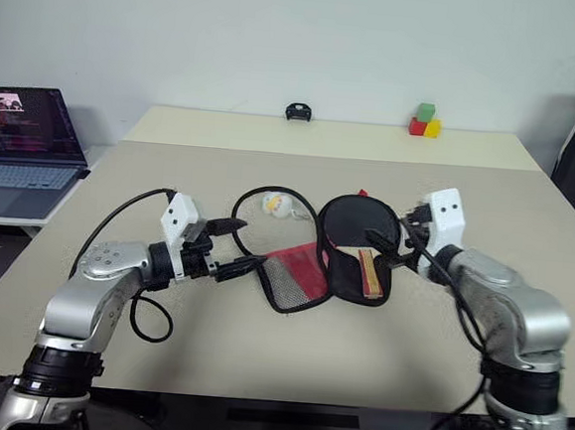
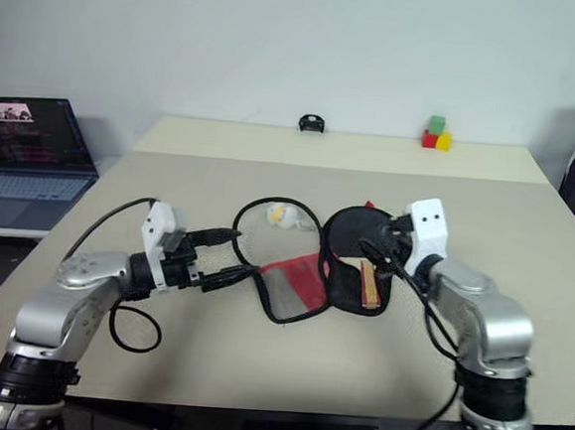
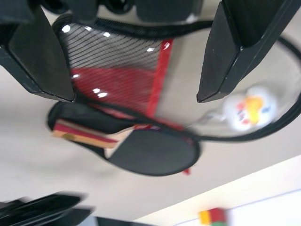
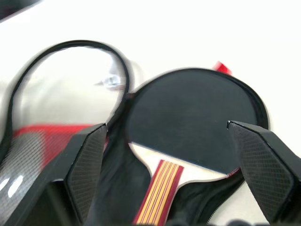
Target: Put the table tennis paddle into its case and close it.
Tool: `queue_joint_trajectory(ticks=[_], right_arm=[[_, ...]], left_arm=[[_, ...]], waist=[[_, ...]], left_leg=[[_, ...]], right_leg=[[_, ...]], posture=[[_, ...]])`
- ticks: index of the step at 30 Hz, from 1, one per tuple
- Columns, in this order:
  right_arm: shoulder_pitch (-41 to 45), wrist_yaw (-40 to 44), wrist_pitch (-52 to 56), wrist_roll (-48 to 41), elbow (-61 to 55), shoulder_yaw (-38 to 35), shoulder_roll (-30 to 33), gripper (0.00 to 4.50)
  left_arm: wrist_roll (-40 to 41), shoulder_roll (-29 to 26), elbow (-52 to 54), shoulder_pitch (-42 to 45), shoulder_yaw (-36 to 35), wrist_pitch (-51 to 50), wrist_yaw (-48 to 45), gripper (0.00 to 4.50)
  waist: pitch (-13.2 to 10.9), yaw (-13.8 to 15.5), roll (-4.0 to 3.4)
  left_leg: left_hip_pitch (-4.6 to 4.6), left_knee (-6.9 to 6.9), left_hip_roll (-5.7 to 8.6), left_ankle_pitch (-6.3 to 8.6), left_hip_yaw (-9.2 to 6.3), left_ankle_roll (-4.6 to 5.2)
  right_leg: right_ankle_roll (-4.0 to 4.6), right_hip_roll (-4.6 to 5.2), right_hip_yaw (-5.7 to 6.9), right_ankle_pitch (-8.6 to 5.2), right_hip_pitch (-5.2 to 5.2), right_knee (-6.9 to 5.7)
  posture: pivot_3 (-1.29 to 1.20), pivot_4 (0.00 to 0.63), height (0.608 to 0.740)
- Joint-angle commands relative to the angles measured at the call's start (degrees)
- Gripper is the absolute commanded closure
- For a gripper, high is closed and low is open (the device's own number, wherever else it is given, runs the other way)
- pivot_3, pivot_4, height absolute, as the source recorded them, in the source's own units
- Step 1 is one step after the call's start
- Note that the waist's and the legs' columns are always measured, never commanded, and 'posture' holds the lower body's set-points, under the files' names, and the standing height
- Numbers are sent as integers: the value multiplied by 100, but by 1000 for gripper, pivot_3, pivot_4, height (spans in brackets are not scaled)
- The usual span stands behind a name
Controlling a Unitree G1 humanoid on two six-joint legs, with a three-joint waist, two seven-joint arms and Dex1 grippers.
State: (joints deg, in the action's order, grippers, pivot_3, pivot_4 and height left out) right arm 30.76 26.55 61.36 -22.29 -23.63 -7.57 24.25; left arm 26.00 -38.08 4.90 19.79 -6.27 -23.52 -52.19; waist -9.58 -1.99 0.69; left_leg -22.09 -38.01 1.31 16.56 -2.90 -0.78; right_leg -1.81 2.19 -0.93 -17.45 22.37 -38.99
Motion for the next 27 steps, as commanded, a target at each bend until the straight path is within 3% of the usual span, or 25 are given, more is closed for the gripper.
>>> queue_joint_trajectory(ticks=[1, 6, 12, 27], right_arm=[[143, 851, -245, -688, -217, -320, 444, 48], [256, 1659, -25, -1492, -130, -512, 1168, 48], [315, 2001, -211, -1681, 36, -402, 1692, 48], [249, 1778, -453, -1828, 63, -323, 1699, 48]], left_arm=[[-466, 1, -386, 50, -169, 365, 501, 0], [-648, 47, -881, 195, -194, 461, 765, 0], [-949, 56, -1467, 256, -89, 688, 866, 0], [-1857, 758, -3683, 1343, 307, 1653, 1493, 0]], waist=[[0, 3, 0], [-2, 23, 6], [-3, 30, 10], [-3, 66, 15]], left_leg=[[3, 0, 0, 0, 0, 0], [9, -4, 1, 0, -1, 0], [3, -4, 1, 0, -3, 0], [-1, -8, 3, 0, -3, 0]], right_leg=[[0, 0, 1, 0, -2, -1], [0, 2, 3, 0, -12, 1], [0, 6, 4, 0, -9, 4], [-1, 9, 9, 0, -8, 2]], posture=[[0, 150, 740], [0, 150, 740], [0, 150, 740], [0, 150, 740]])
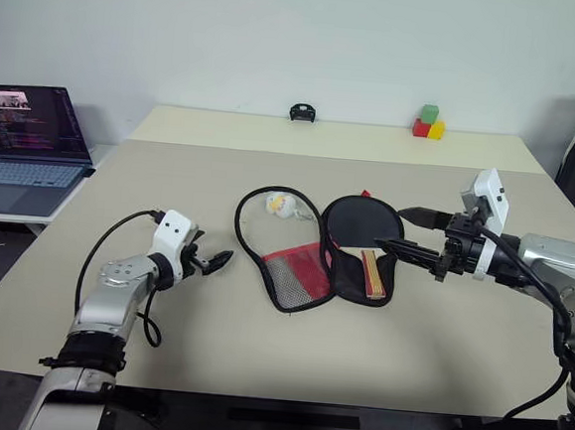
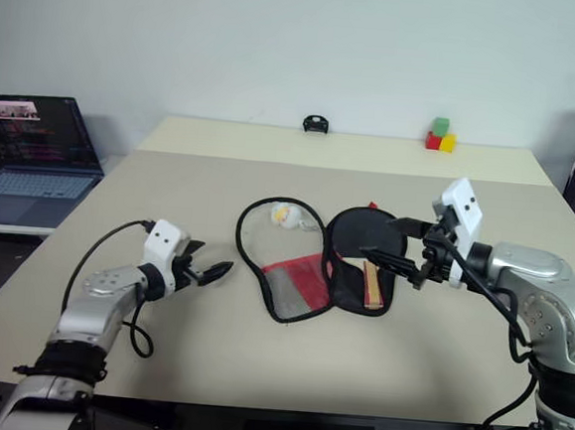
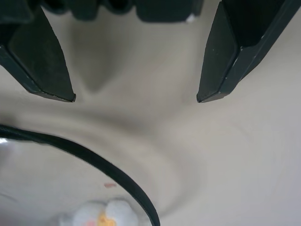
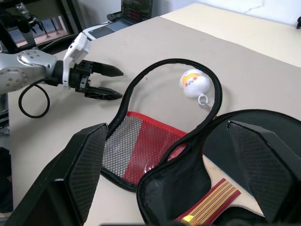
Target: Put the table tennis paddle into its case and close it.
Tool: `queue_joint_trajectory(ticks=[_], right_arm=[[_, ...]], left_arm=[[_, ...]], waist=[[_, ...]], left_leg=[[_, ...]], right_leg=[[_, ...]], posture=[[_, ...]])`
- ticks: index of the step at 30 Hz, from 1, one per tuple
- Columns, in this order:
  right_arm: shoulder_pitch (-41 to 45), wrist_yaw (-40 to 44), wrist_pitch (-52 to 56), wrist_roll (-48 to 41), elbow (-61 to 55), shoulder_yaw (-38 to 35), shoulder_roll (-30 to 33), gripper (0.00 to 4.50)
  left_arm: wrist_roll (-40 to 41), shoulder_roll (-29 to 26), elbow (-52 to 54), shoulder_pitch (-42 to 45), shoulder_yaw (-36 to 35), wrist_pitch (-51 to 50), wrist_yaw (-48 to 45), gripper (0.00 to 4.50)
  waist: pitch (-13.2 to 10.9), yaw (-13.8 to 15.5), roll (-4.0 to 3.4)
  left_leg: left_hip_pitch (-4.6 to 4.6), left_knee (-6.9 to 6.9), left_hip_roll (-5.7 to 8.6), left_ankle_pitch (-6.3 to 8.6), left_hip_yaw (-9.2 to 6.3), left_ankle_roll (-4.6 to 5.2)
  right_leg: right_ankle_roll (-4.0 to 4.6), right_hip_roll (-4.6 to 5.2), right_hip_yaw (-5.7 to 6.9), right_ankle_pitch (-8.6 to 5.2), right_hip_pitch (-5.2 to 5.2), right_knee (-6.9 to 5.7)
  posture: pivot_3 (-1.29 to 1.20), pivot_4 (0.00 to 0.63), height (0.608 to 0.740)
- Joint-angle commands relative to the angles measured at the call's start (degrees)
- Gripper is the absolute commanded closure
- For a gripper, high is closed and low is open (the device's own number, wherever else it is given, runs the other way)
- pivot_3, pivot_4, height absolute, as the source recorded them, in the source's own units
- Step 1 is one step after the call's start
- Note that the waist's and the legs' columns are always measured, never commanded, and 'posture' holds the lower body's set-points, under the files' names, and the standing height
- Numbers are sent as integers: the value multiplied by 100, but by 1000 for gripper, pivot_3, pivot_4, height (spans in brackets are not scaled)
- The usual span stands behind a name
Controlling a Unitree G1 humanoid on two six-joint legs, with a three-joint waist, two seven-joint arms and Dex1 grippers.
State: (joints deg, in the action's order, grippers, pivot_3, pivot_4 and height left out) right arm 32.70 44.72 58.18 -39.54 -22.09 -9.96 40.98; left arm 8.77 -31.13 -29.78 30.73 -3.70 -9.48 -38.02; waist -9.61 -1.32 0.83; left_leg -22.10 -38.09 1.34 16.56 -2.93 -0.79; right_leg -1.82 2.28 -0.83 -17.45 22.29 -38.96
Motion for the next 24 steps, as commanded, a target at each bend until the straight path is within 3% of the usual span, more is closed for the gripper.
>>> queue_joint_trajectory(ticks=[1, 12, 17, 20, 24], right_arm=[[48, -52, -140, -105, -90, -81, 24, 48], [117, -259, -74, -229, -35, -223, -62, 48], [78, -393, -115, -254, -39, -340, 27, 48], [152, -659, -91, -308, 71, -596, -30, 48], [376, -1042, -80, -381, 289, -896, -125, 48]], left_arm=[[-176, 115, -350, 339, 88, 304, 78, 0], [-467, 726, -1112, 905, 458, 797, -189, 0], [-307, 1128, -439, 1104, 571, 673, -421, 0], [263, 1678, 279, 1536, 464, -29, -500, 0], [283, 2117, 207, 2094, 613, -90, -582, 0]], waist=[[0, -1, 0], [2, 32, 5], [2, 105, 6], [1, 160, 8], [0, 166, 8]], left_leg=[[-1, 0, 0, 0, 0, 0], [-2, -4, 4, 0, 0, 0], [-5, -6, 4, 0, 0, -1], [-52, -33, 4, -1, -20, -2], [-93, -77, 9, -8, -24, -16]], right_leg=[[0, 0, 0, 0, 0, 0], [-1, 1, 0, 0, -1, -2], [-1, 1, 0, 0, 0, -1], [-1, 1, 21, 1, 19, -4], [-14, 2, 23, 9, 41, -10]], posture=[[0, 150, 740], [0, 150, 740], [0, 150, 740], [0, 150, 740], [0, 150, 740]])
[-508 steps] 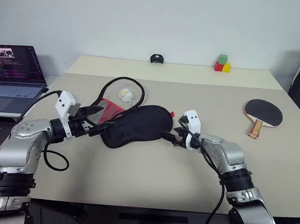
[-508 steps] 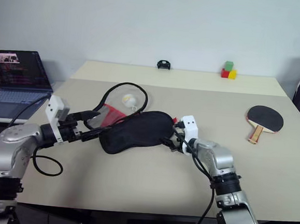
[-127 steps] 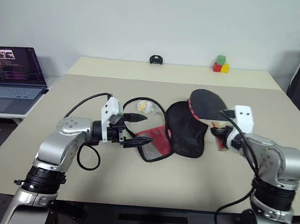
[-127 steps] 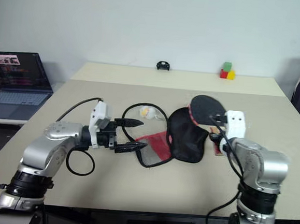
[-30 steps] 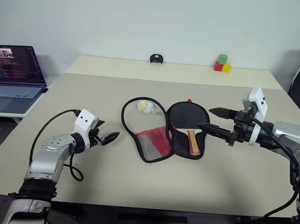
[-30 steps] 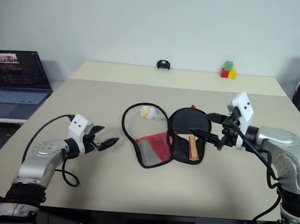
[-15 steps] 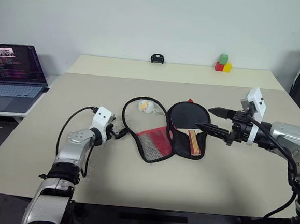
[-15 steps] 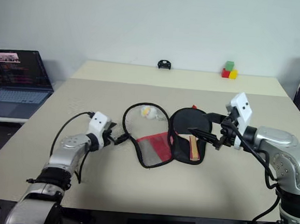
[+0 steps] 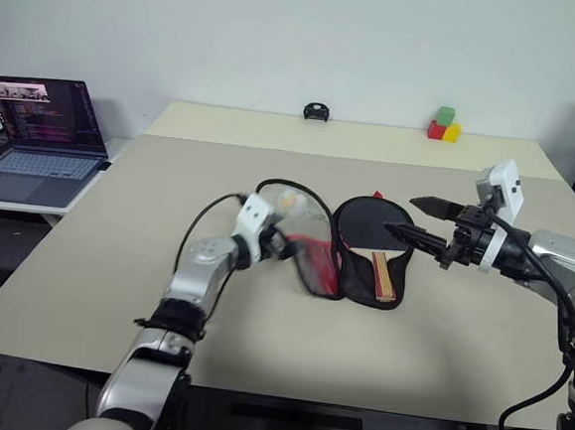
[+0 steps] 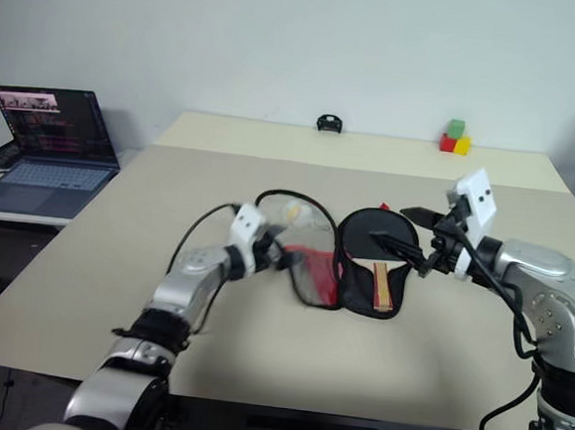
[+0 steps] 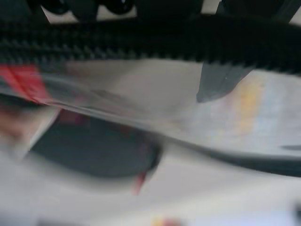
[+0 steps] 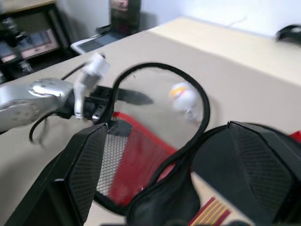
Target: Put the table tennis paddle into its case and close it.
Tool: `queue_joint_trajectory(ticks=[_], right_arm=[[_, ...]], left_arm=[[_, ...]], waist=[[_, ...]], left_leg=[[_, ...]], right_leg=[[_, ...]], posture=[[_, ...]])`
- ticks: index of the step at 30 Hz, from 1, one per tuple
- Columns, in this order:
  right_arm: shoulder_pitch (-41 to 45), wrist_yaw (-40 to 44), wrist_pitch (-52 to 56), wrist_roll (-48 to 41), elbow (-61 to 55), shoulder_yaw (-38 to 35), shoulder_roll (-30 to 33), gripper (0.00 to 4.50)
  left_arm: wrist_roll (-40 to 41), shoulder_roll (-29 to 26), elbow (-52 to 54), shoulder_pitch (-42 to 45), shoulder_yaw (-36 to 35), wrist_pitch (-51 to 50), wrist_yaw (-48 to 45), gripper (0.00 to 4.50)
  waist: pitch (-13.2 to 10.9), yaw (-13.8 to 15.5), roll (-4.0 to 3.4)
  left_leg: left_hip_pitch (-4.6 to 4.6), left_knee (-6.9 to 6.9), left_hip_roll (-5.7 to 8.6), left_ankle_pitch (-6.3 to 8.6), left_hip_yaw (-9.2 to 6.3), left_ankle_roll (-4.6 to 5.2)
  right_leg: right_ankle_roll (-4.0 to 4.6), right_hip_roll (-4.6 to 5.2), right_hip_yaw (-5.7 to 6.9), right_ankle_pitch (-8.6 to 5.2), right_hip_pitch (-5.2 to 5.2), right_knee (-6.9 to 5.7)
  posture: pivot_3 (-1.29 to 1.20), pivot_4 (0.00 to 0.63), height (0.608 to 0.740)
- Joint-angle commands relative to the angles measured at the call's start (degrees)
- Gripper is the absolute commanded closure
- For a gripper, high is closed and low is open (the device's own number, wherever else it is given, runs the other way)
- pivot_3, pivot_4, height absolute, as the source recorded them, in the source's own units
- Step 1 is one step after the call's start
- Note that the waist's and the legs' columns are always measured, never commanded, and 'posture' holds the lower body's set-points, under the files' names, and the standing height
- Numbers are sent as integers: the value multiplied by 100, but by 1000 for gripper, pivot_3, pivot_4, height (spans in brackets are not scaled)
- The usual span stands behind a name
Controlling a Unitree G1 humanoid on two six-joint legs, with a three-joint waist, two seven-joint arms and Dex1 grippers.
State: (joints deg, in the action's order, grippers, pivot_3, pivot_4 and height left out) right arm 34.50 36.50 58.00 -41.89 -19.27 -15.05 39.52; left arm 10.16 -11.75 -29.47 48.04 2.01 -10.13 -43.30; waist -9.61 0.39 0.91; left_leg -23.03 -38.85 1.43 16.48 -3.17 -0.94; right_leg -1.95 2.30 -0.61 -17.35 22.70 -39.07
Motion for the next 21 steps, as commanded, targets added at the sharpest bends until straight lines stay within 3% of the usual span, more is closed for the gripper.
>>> queue_joint_trajectory(ticks=[1, 10, 14, 21], right_arm=[[206, -273, -55, -150, 25, -439, 42, 48], [-111, -578, 90, -195, -162, -749, 255, 48], [-426, -729, 249, -235, -291, -782, 259, 48], [-758, -627, 134, 42, 49, -429, 335, 48]], left_arm=[[151, 312, 24, 534, 47, 8, -45, 0], [-49, 1053, -1445, 1383, 122, 816, -1, 0], [20, 908, -1369, 1254, 63, 962, -254, 0], [423, 57, -284, 416, 24, 527, -1362, 0]], waist=[[0, -6, 0], [0, -69, 0], [0, -67, 0], [1, -82, -2]], left_leg=[[3, 0, 0, 0, 7, 0], [12, 3, -3, 12, 19, 23], [11, 4, -3, 12, 20, 23], [17, 4, -5, 12, 21, 22]], right_leg=[[-2, 0, -7, 1, -2, 0], [-2, -7, -16, 1, -2, -3], [-2, -7, -19, 1, -1, -3], [-1, -9, -22, 1, -1, -8]], posture=[[0, 150, 740], [0, 150, 740], [0, 150, 740], [0, 150, 740]])
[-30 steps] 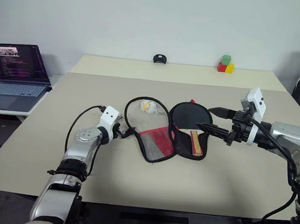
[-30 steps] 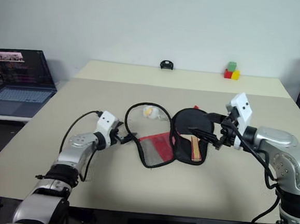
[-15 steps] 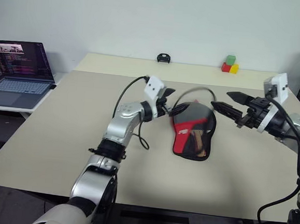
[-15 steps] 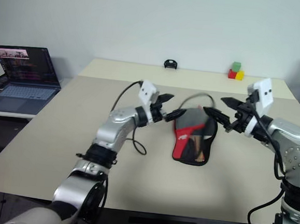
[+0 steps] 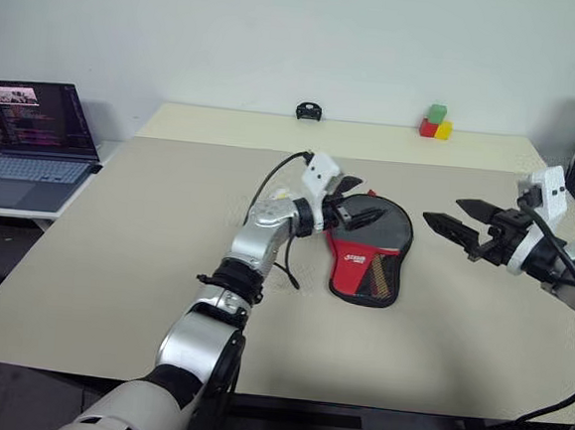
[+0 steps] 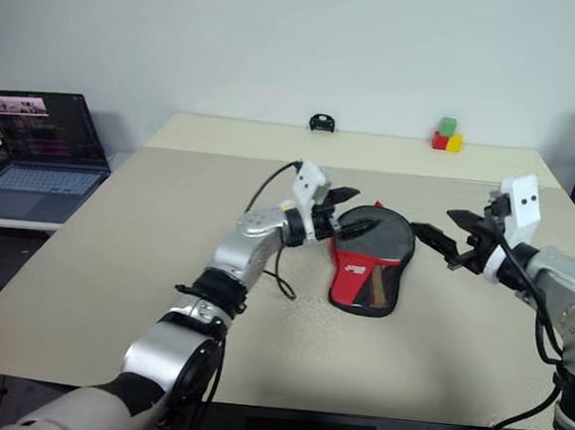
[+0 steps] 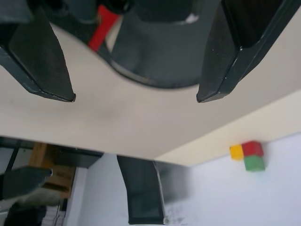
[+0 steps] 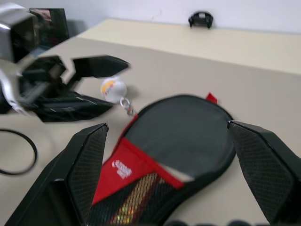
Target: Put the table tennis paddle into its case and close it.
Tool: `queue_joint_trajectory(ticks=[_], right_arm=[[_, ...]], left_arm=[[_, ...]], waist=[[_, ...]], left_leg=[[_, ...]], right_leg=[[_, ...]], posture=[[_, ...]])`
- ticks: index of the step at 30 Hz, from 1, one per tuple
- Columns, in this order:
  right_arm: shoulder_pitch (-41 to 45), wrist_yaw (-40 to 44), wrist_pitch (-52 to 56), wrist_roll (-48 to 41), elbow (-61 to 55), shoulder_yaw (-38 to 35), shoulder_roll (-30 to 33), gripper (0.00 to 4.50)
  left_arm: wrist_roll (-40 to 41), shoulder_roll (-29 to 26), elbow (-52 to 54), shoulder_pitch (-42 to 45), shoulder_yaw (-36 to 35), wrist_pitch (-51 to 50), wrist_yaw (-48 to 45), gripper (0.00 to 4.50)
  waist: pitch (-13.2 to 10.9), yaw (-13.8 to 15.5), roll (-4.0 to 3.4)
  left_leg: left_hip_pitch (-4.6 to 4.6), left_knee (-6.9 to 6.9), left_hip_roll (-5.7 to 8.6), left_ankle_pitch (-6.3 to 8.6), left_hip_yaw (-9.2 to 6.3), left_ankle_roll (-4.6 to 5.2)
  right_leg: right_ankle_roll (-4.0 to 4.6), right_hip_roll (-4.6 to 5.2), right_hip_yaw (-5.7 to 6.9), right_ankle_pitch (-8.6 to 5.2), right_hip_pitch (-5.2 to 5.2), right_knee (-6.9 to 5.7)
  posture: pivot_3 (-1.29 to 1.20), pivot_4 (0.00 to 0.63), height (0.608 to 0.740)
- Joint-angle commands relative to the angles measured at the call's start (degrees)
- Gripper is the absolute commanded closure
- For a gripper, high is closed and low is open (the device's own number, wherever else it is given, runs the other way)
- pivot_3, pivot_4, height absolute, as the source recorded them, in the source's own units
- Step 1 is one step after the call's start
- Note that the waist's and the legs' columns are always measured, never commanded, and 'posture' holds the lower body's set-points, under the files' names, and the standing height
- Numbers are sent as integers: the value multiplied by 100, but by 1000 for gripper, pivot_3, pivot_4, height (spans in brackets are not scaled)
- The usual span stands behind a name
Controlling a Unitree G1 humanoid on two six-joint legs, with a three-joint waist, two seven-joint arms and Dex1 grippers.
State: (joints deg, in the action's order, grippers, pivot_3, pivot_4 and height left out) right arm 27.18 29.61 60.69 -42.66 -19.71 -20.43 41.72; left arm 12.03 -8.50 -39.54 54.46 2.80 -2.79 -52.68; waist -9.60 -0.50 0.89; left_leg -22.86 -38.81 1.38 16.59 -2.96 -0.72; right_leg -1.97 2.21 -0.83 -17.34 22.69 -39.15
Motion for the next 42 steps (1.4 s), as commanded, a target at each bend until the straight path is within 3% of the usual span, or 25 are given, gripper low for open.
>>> queue_joint_trajectory(ticks=[1, 12, 25, 42], right_arm=[[-34, 83, -146, 168, 209, 166, 124, 48], [349, 104, -348, 761, 1384, 927, -103, 18], [871, 225, -1115, 1739, 3124, 1694, -881, 18], [1427, 737, -1561, 2466, 4374, 2230, -1422, 18]], left_arm=[[330, -458, 1033, -414, -63, -375, -597, 0], [863, -1986, 3027, -1685, -384, -1567, -1048, 0], [1211, -2428, 3983, -2275, -635, -2129, -811, 0], [1369, -2459, 4244, -2304, -633, -2278, -502, 0]], waist=[[0, 6, 0], [0, 1, -1], [0, -41, -1], [1, -151, -1]], left_leg=[[-2, -2, 0, 0, -2, 0], [2, -5, 0, 0, -4, 0], [2, -5, -1, 0, -3, 0], [26, -8, -1, 0, 7, 0]], right_leg=[[0, 0, 2, 0, 0, 1], [0, 2, 1, 0, -3, 2], [0, 3, 2, 0, -2, 0], [1, 1, -10, 0, -6, -31]], posture=[[0, 150, 740], [0, 150, 740], [0, 150, 740], [0, 150, 740]])
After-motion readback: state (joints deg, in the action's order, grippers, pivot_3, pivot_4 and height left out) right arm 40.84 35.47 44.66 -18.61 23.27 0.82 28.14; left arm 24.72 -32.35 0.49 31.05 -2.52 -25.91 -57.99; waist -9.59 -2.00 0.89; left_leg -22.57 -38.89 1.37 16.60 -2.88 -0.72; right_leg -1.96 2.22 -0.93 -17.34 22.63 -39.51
